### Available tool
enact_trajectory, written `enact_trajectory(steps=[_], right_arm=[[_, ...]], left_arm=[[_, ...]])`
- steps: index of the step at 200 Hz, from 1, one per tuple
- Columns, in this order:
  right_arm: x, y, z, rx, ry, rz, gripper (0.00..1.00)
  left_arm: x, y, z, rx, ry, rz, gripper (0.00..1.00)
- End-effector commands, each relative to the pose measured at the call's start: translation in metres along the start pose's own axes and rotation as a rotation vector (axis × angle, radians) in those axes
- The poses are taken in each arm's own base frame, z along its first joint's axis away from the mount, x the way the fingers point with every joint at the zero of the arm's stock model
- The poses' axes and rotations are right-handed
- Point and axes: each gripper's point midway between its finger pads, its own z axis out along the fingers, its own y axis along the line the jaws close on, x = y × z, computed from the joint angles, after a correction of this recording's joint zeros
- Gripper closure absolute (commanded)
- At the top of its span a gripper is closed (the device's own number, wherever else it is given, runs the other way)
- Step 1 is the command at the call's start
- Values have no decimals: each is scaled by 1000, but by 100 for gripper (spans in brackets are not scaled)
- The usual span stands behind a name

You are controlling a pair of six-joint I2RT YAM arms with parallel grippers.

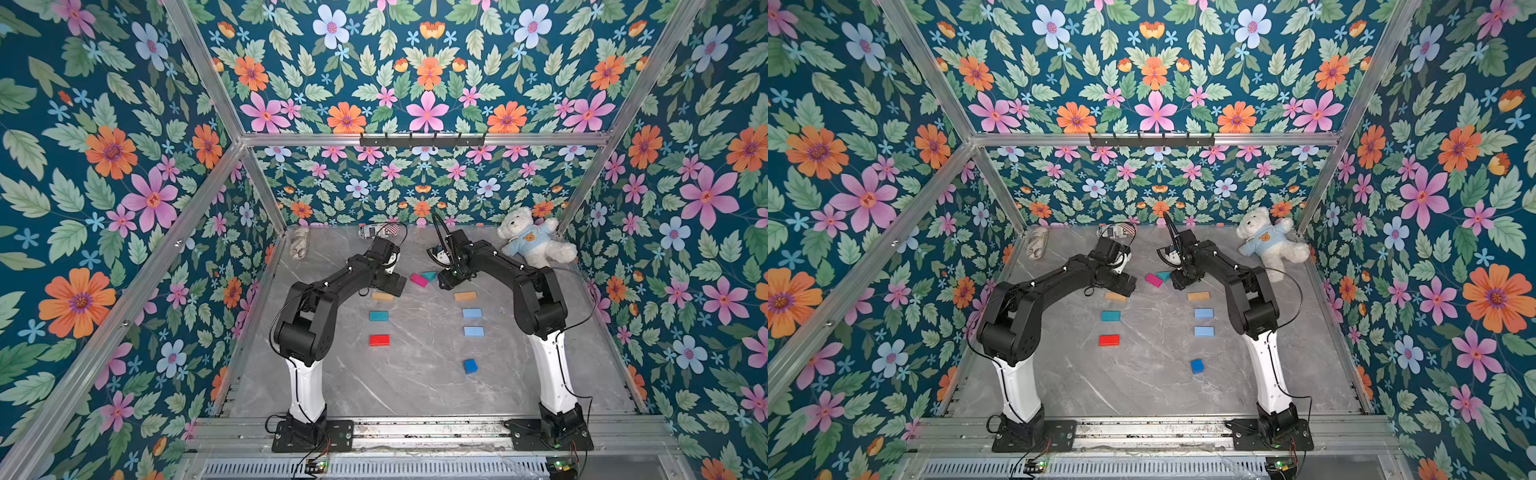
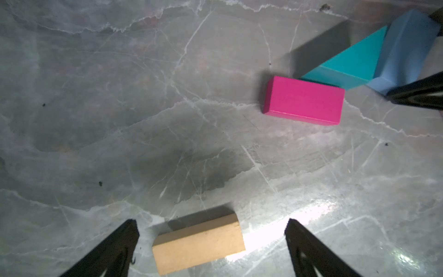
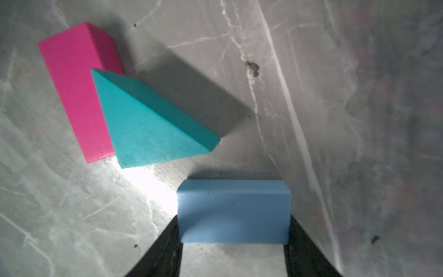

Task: Assemble a heart with building blocks
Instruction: Assemble the building block at the center of the board.

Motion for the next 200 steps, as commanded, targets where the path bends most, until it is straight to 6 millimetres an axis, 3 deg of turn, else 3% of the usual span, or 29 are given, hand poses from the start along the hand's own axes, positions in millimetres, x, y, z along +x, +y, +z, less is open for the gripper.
enact_trajectory(steps=[1,200], right_arm=[[6,8,0,-40,22,-12,48],[-9,11,2,-57,-12,-52,49]], left_arm=[[-1,0,-1,2,-4,-13,1],[0,1,-1,-1,-2,-12,1]])
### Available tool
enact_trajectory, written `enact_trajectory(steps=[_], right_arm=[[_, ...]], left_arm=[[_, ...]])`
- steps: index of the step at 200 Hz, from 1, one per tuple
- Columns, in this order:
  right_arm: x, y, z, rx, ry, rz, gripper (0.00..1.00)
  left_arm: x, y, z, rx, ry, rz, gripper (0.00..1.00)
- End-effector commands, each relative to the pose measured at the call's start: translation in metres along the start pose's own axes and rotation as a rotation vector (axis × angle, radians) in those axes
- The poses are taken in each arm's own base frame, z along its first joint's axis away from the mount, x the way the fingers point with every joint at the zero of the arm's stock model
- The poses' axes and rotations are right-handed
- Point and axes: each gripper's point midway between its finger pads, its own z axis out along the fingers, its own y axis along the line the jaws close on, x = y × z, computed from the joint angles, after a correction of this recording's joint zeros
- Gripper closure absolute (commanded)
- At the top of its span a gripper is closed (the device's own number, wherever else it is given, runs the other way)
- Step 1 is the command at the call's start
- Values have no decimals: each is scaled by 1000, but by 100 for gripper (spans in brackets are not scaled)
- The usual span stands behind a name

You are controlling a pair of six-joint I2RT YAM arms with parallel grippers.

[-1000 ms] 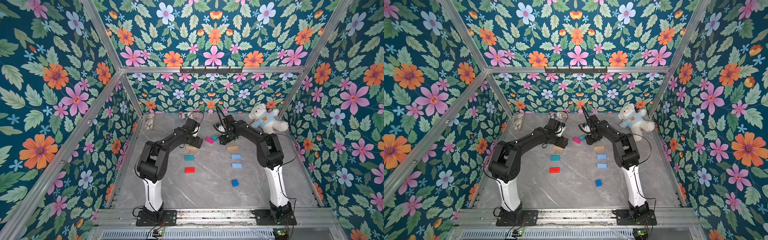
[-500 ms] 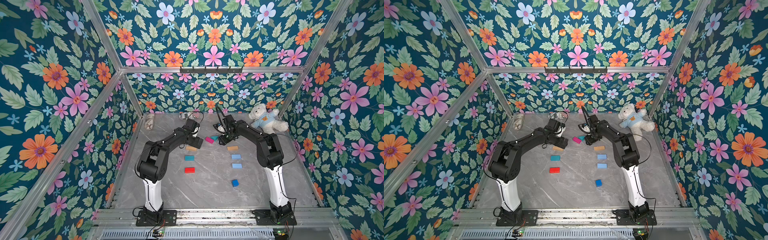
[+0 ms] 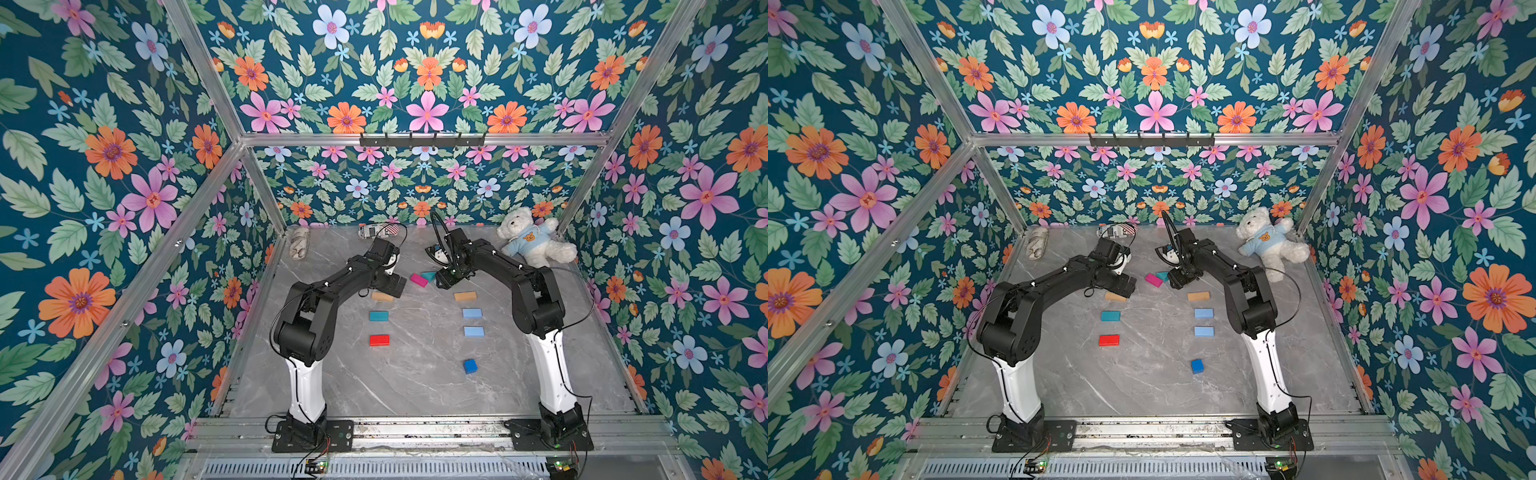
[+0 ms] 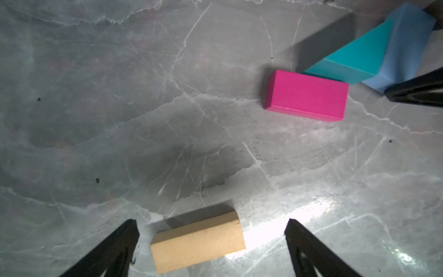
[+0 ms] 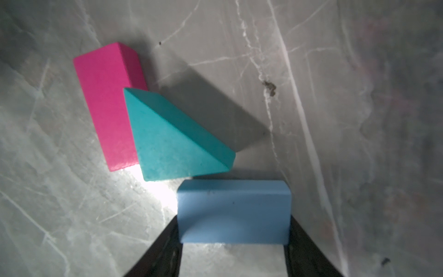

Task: Assemble a heart with building blocks
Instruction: Assemble the building block at the center of the board.

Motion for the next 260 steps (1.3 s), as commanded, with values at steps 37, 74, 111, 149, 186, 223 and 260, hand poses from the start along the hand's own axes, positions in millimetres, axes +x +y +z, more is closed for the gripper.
enact_trajectory(steps=[37,74,111,149,186,223,260], right_arm=[[2,8,5,-26,15,-24,49],[2,7,6,-27,17,-23,49],[2,7,9,-29,23,-17,48],[5,8,12,-31,34,-15,47],[8,9,13,-39,45,-13,46],[11,10,14,-42,55,-9,26],[13,14,10,-59,53,-9,1]], left_arm=[[-4,2,-1,-2,-9,-9,0],[-5,3,-1,-3,-10,-11,1],[-5,3,0,-2,-10,-12,1],[-6,3,0,-1,-11,-14,1],[-6,4,0,0,-10,-16,1],[-6,4,-1,0,-9,-17,1],[-6,4,-2,-1,-8,-18,0]])
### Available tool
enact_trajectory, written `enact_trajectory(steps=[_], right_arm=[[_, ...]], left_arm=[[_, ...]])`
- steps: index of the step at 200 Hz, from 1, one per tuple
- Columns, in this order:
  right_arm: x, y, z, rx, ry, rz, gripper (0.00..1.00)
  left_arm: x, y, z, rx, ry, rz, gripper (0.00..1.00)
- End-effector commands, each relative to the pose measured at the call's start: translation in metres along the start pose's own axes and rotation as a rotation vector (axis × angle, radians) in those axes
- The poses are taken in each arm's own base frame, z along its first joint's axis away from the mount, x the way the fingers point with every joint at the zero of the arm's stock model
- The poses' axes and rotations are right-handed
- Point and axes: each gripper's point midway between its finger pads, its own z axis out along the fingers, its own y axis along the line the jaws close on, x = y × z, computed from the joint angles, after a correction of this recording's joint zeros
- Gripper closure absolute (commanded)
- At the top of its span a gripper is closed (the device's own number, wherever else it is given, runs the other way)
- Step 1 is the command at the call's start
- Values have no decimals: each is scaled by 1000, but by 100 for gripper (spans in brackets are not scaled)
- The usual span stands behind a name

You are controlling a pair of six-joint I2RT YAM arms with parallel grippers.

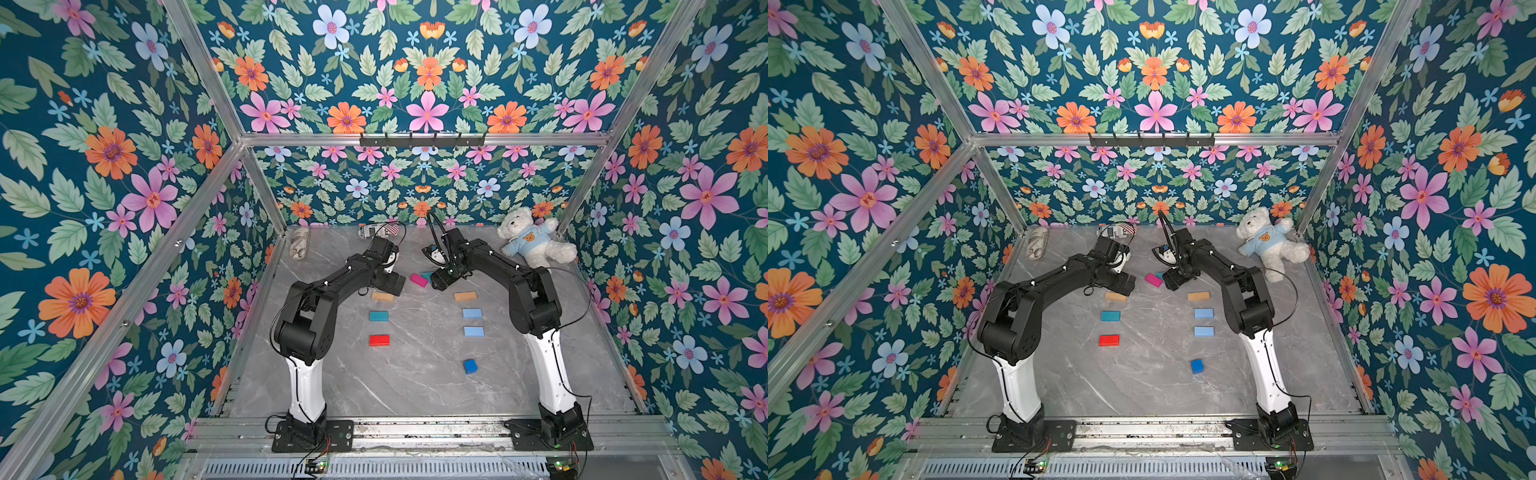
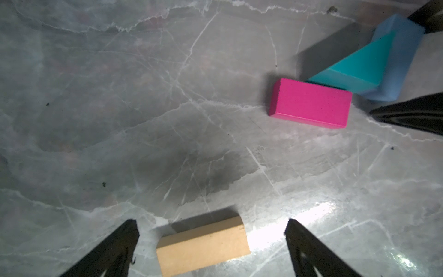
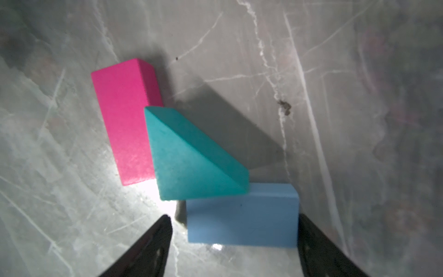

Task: Assemble a heart with building blocks
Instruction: Assemble the building block at the center of the board.

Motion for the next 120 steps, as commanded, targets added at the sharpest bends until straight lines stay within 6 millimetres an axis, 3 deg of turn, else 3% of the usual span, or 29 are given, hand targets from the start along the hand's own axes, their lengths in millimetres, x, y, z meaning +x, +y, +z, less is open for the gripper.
enact_trajectory(steps=[1,39,84,104,120], right_arm=[[17,7,3,-38,57,15,1],[8,10,-14,-43,29,17,1],[0,13,-57,-25,-36,-1,1],[9,14,-75,-21,-55,-28,1],[30,16,-84,-26,-46,-92,5]], left_arm=[[-1,0,-2,2,-1,-12,0],[-2,2,-7,-7,-5,-10,1],[-1,5,-18,-24,-7,6,1],[4,8,-23,-44,9,69,1],[14,10,-24,-54,50,155,1]])
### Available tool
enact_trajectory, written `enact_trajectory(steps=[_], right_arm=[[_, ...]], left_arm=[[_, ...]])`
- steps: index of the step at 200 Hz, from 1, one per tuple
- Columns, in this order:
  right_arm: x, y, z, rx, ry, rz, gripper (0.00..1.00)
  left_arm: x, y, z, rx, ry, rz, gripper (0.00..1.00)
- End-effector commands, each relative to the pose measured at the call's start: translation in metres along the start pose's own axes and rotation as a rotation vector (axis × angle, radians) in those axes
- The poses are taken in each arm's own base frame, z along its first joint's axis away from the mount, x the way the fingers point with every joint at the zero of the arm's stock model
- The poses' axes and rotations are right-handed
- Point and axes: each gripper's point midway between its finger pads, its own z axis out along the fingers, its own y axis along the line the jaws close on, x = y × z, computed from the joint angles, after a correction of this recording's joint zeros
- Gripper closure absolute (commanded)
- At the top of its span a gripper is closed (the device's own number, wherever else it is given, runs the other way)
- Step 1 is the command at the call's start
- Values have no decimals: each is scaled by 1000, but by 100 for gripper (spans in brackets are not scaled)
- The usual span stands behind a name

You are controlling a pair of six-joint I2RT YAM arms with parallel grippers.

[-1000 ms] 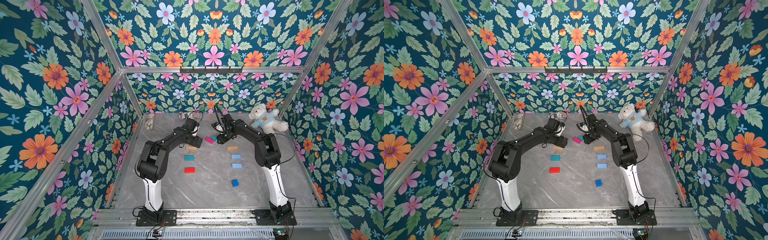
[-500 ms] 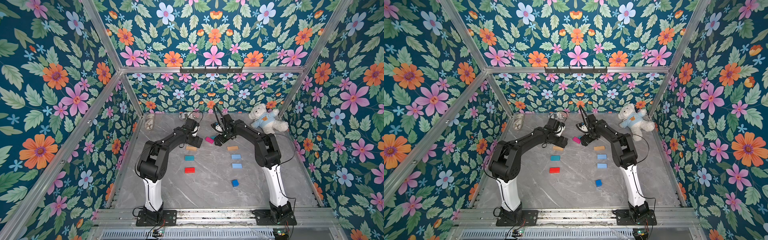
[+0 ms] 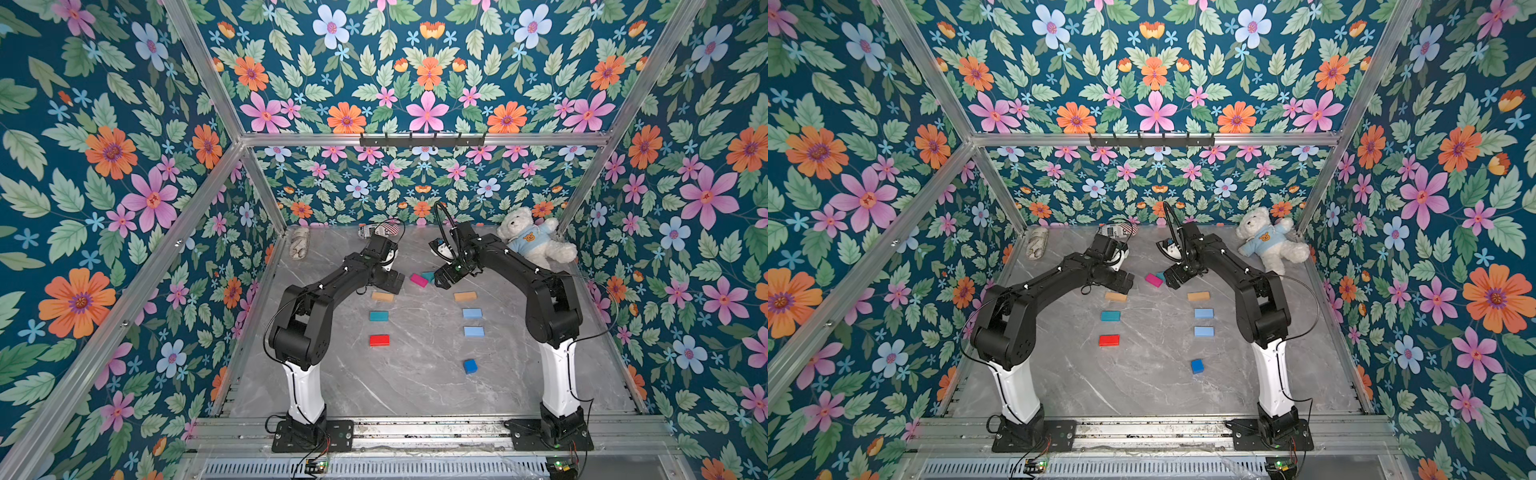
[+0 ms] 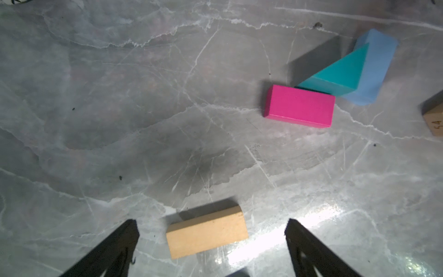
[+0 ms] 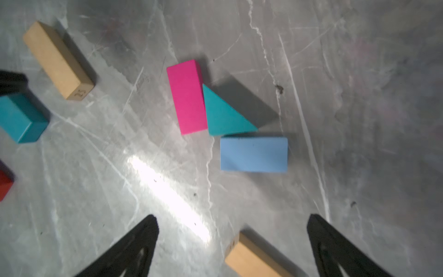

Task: Assemble a heart with building blocks
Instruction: Assemble the building block at the center of the board, then pick up the building block from the center of the board.

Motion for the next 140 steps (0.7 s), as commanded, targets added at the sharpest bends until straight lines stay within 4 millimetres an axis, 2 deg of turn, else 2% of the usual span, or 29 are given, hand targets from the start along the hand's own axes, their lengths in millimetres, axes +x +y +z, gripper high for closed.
enact_trajectory(steps=[1,22,53,79,140], right_arm=[[23,4,-12,-17,14,-88,5],[46,-4,-20,25,21,-173,6],[70,-24,-17,135,94,-251,7],[75,-28,-10,145,97,-281,9],[81,-34,11,142,131,-283,11]], left_arm=[[18,6,-3,-29,68,124,1],[32,7,-4,-23,123,231,1],[41,9,1,-30,156,317,1],[48,14,8,-42,188,356,2],[46,22,20,-57,211,381,3]])
